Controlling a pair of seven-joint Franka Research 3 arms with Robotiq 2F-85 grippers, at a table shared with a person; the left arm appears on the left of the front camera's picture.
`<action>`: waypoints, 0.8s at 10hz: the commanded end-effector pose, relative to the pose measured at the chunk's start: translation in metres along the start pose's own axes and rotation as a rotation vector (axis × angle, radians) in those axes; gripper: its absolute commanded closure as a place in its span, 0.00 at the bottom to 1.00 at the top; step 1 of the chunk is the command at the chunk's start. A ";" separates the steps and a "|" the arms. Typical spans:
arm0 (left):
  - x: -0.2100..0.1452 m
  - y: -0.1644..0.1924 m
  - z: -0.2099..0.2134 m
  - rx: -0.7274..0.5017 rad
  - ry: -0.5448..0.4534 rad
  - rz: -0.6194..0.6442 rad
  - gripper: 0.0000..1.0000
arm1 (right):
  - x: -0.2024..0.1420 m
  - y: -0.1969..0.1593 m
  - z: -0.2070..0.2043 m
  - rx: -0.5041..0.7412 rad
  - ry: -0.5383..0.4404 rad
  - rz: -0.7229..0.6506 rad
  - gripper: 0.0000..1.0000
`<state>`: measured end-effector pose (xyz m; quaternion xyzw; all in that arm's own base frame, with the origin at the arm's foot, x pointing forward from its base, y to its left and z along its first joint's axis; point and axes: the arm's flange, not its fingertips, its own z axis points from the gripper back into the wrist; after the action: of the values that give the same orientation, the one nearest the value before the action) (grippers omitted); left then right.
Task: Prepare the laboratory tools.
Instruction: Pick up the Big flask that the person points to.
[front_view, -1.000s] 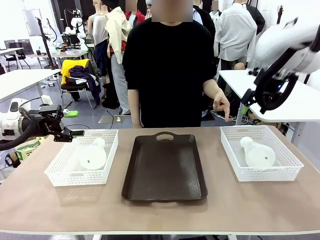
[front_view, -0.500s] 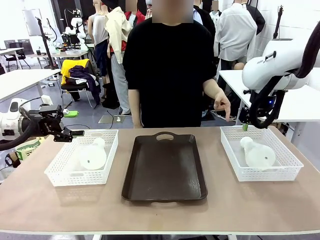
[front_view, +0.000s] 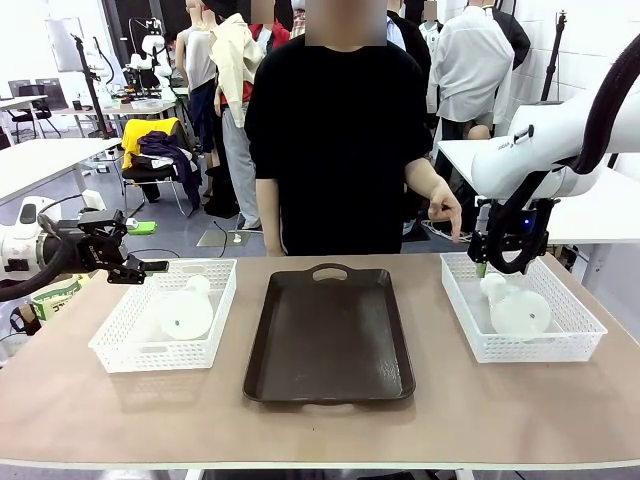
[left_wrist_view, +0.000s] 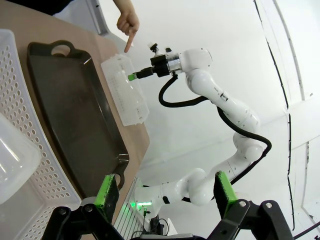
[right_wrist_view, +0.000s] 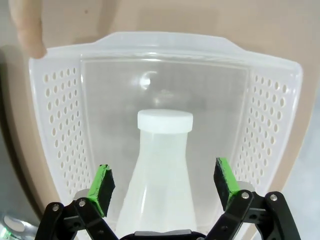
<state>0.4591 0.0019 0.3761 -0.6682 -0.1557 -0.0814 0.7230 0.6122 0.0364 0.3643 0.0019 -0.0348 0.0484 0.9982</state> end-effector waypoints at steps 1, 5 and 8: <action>0.000 -0.001 0.001 0.004 -0.005 -0.003 0.00 | 0.007 0.007 -0.008 -0.058 -0.035 -0.024 0.00; 0.000 -0.001 0.001 0.004 -0.005 -0.003 0.00 | 0.018 0.007 -0.022 -0.057 0.010 -0.046 0.00; 0.000 -0.001 0.001 0.004 -0.005 -0.003 0.00 | 0.019 0.010 -0.030 -0.069 0.028 -0.053 0.00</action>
<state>0.4591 0.0020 0.3761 -0.6682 -0.1557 -0.0813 0.7230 0.6257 0.0432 0.3365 -0.0103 -0.0291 0.0327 0.9990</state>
